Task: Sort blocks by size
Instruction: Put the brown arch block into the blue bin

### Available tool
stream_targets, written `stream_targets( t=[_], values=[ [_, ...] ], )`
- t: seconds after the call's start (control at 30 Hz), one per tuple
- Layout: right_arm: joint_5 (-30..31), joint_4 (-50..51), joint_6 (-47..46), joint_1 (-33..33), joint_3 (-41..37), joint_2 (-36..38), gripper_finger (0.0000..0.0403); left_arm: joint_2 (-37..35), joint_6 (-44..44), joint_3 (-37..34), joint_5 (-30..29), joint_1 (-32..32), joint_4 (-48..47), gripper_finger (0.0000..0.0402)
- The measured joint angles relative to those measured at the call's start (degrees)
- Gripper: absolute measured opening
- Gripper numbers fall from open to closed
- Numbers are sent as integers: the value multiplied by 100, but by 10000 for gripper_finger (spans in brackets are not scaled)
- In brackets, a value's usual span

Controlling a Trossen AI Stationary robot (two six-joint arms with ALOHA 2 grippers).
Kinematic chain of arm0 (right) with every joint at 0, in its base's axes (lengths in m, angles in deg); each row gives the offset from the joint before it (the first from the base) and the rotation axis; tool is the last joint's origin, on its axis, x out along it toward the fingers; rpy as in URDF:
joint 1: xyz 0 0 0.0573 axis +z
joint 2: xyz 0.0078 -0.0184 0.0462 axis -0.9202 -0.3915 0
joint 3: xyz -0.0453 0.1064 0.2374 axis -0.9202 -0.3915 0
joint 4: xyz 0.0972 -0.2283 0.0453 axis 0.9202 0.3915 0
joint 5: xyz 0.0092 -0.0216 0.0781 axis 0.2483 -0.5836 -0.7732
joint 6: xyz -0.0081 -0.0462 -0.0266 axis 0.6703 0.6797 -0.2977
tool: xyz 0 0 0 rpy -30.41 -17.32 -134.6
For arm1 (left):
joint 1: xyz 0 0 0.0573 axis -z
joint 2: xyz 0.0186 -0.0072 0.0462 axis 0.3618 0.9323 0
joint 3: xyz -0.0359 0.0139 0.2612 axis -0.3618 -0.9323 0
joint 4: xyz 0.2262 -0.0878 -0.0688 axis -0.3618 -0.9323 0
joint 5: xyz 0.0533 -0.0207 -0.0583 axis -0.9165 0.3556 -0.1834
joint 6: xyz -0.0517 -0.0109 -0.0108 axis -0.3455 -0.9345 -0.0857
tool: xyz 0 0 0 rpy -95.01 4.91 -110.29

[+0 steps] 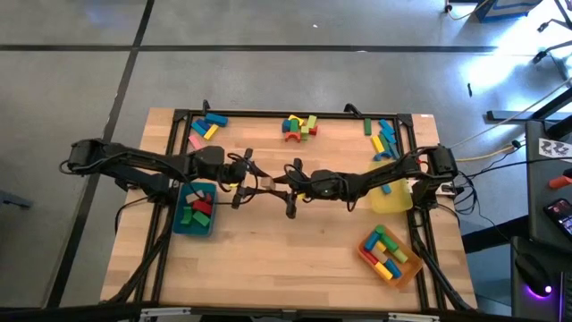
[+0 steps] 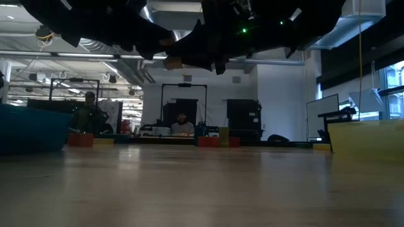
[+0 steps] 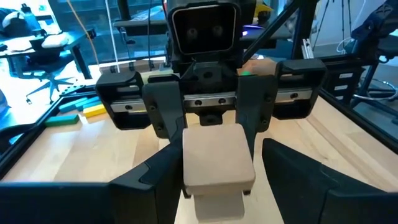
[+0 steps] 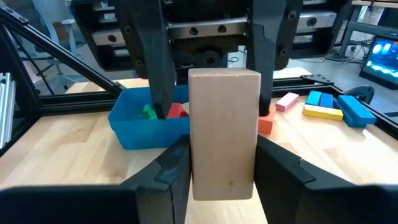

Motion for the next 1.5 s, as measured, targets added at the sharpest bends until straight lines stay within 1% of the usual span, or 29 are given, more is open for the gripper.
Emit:
stream_targets(
  t=[0.1,0.2,0.47,0.57,0.77,0.93,1.03,1.17,1.3,1.43,1.5],
  values=[
    [2,24,0,0,0,0,145,126,-2,0,-10,18,156,195],
    [1,24,0,0,0,0,145,130,-2,0,-21,14,167,186],
    [-57,20,-1,0,0,1,145,108,-70,0,-19,-23,156,130],
    [-58,30,-103,-4,0,2,151,106,-101,0,-17,-23,151,121],
    [-63,39,-552,-9,0,2,194,105,-2,0,14,-21,167,128],
    [-87,72,-555,-14,0,30,243,103,-6,0,40,-17,138,125],
    [-174,407,-432,-15,-2,263,265,14,9,0,37,-17,-52,123],
    [-208,1379,-253,-13,0,758,280,-242,17,2,-79,-17,-541,130],
    [-210,2172,-112,-13,-2,1229,281,-583,-33,2,-275,-15,-1064,129],
    [-210,2519,141,-11,-2,1558,280,-908,-323,7,-313,20,-1472,127],
    [-210,2548,333,-11,-2,1668,280,-1065,-522,9,-329,107,-1837,127]
  ],
)
